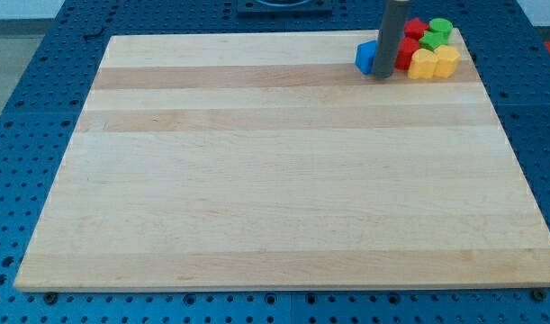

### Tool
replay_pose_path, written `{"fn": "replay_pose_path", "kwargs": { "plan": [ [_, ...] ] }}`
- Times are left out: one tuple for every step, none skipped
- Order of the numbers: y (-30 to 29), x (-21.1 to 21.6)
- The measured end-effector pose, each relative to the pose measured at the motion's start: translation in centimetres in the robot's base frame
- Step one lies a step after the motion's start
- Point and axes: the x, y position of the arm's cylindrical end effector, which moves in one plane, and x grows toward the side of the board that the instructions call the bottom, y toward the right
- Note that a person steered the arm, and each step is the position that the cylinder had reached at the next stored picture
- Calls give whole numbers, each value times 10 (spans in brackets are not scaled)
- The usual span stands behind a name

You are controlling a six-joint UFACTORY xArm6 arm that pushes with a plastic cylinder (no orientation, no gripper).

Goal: Push the blue cube closer to red circle

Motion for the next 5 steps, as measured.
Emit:
{"fn": "replay_pose_path", "kwargs": {
  "plan": [
    [-4,1],
    [-33,12],
    [-65,12],
    [-67,2],
    [-61,-10]
  ]
}}
